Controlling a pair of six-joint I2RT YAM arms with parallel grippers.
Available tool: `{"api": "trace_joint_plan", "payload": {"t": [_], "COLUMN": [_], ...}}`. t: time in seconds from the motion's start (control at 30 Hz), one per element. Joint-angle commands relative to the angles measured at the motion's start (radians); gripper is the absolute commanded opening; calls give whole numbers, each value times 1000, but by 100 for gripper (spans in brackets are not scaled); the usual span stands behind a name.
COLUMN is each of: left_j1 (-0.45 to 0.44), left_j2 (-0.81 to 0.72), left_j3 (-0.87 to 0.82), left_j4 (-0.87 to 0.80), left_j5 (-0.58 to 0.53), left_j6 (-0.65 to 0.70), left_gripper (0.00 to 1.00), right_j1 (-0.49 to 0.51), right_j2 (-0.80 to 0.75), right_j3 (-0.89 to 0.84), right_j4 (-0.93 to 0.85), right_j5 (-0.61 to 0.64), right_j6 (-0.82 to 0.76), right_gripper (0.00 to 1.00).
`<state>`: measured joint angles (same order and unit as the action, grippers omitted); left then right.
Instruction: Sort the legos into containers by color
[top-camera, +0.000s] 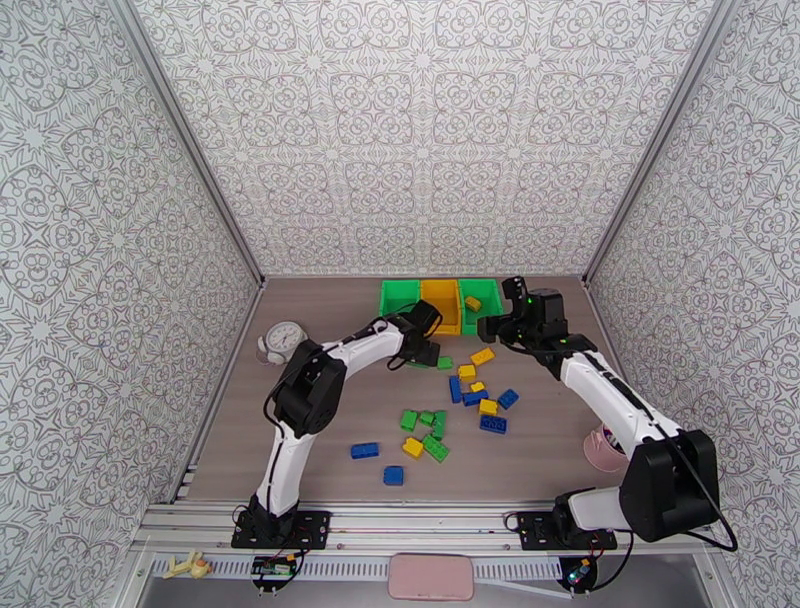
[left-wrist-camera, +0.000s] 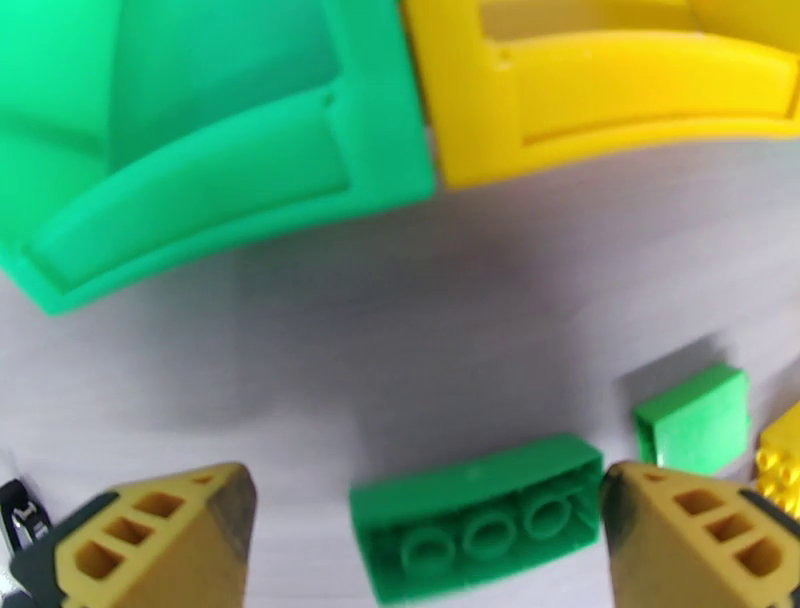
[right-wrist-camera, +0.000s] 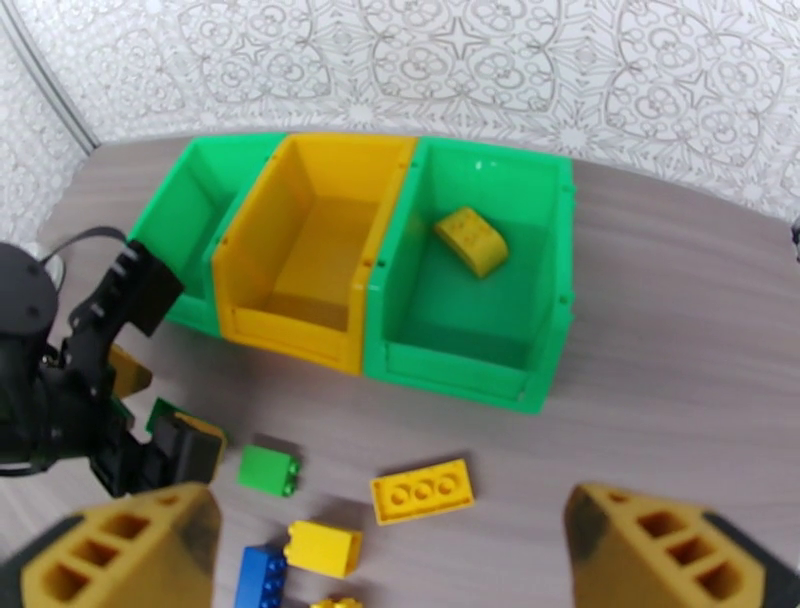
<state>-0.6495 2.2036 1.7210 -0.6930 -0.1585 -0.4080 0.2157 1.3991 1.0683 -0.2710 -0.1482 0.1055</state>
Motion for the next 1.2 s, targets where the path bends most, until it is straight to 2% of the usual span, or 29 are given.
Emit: {"api": "trace_joint_plan", "payload": {"t": [0.0,0.4,0.6,0.87,1.17], "left_j1": [7,16,14,14,14], "left_j2": [47,59,45,27,-48], "left_j3": [31,30,15,-24,-64], "left_j4": [-21,-25,-16,0,10], "left_j5": [23,32,39,31,27], "left_j6": [5,-6,-1,-15,-22], "left_gripper": [94,83,67,37,19], "right_j1": [-4,-4,-4,-4,-6], "right_j2": [-25,-38,-33,-28,-38], "right_j3": [-13,-28,-30,-34,-51], "right_j4": [-19,-19,-8,9,48], "right_j5": [-25,-16,-22,-36,-22], "right_j6": [17,35,53,93,158], "right_gripper": [94,94,94,94,95]}}
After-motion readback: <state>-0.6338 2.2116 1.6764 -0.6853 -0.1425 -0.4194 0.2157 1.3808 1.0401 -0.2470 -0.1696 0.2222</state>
